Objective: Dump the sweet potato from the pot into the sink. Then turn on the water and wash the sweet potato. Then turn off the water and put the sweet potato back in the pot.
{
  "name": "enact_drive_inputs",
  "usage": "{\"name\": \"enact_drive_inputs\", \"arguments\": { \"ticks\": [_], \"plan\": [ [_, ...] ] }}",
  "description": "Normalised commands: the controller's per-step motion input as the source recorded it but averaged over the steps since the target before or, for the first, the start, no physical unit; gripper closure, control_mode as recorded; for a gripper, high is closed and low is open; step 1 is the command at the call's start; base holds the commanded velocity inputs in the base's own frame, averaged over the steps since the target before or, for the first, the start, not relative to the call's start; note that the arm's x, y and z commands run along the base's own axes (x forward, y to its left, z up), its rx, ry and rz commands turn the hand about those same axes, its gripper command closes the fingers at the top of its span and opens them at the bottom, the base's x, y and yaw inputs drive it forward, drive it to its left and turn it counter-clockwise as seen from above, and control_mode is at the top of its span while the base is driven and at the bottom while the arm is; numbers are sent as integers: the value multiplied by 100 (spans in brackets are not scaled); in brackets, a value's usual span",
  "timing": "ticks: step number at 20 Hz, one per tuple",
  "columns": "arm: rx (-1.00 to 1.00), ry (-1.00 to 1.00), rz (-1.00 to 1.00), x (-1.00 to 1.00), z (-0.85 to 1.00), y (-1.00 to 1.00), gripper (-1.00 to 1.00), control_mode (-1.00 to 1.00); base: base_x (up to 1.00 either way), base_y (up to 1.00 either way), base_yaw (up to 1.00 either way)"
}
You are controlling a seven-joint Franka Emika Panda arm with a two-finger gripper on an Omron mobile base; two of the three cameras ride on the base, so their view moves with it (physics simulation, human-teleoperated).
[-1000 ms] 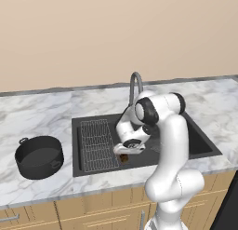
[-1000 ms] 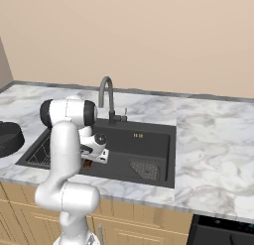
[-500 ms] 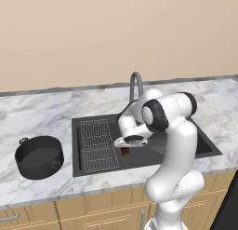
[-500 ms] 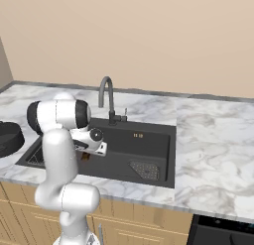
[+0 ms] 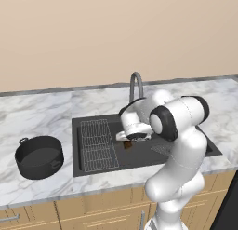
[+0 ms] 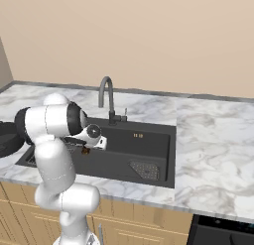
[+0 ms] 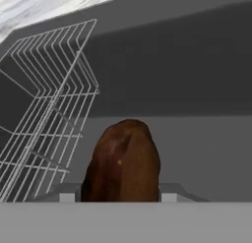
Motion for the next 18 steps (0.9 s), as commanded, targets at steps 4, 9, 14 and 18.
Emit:
{"name": "enact_drive_inputs", "arguments": {
  "ticks": [4,9,14,18],
  "plan": [
    [0,-4,-3,0,56,-7,100,-100,0,0,0],
    [-2,-5,-3,-7,54,-9,100,-100,0,0,0],
    [-5,-4,-4,-9,55,-16,100,-100,0,0,0],
    [-5,-4,-3,-19,52,-11,100,-100,0,0,0]
  ]
}}
